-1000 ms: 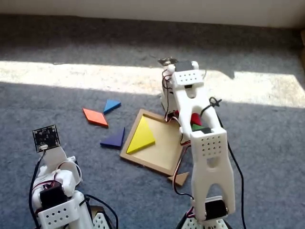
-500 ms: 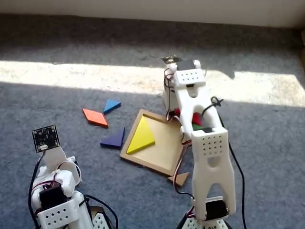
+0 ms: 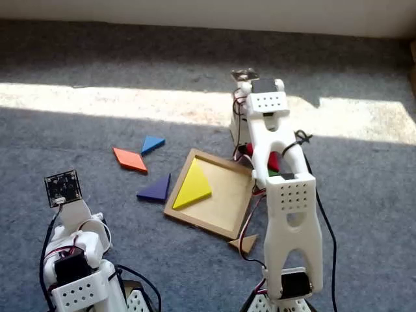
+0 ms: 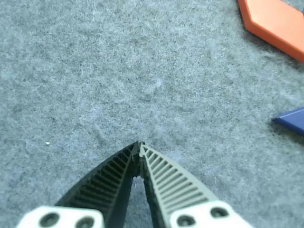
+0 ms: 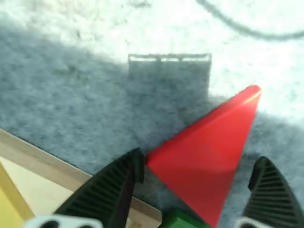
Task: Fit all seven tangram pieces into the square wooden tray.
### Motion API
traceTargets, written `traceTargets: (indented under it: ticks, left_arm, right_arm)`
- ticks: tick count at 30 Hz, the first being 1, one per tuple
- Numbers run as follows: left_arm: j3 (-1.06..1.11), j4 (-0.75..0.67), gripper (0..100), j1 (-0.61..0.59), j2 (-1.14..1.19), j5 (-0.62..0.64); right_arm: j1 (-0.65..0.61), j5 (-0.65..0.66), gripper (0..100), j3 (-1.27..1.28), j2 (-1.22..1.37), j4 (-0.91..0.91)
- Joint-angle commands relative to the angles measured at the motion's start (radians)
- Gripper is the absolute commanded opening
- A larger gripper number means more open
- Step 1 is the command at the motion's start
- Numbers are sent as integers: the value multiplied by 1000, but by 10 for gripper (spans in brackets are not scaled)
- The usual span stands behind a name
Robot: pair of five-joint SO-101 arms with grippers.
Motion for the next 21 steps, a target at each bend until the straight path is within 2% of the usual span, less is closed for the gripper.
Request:
traceTargets:
  ticks: [1,7,13,21]
  left_arm:
    - [10,-17,6,-16,-25,-2]
    - [10,-17,6,-16,-25,-2]
    - [10,-17,6,-16,-25,-2]
    - [10,-17,6,-16,-25,-2]
  right_arm:
    - [-1,-3,307,-41,-10,-15]
    - [1,-3,176,-41,-8,-16]
    - [1,23,166,-42,-19,-12]
    - [-24,100,166,-134,-58,119]
